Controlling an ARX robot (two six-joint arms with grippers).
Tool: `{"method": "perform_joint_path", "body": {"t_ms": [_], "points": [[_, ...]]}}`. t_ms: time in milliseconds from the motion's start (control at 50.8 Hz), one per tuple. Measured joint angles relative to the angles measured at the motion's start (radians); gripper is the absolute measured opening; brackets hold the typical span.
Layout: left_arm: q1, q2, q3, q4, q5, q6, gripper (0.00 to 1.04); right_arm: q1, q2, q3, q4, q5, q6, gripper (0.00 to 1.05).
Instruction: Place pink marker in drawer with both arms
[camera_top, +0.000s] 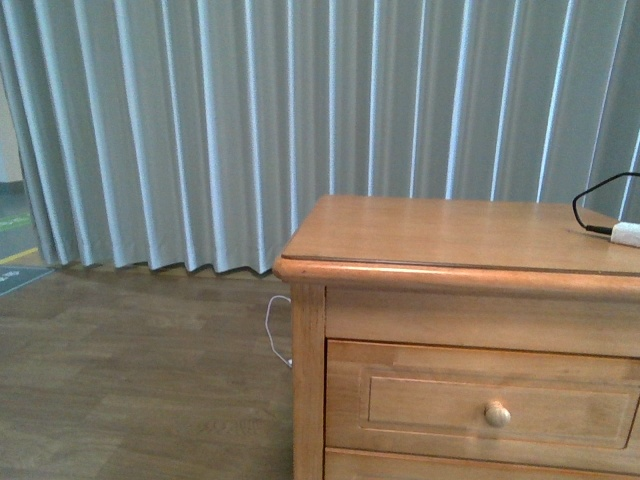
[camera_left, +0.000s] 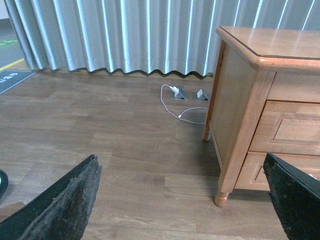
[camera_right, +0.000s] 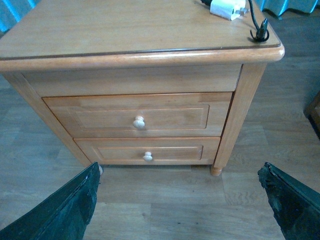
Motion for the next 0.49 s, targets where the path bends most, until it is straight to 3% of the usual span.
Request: {"method": "perform_joint_path", "body": {"t_ms": [39,79,197,354,492], "points": [[0.000,0.000,0.000,0.000,0.000,0.000,0.98,-0.013,-0.006,-0.029,0.069,-0.026,-0.012,0.92],[0.000,0.000,0.000,0.000,0.000,0.000,0.98,-0.036,-0.042,-0.112,0.249,-0.070,-0.049,0.84],[0.000,0.000,0.000,-0.001,0.000,0.000,0.98,-0.051,-0.117,-0.241,0.478,-0.072,-0.082,0.64],[0.000,0.000,0.000,-0.001,0.000,0.000,0.98,-0.052,-0.187,-0.359,0.516,-0.075,-0.100,0.29],[0.000,0.000,0.000,-0.001,0.000,0.000,0.98,-0.052,-0.239,-0.411,0.521,-0.075,-0.101,0.04]]}}
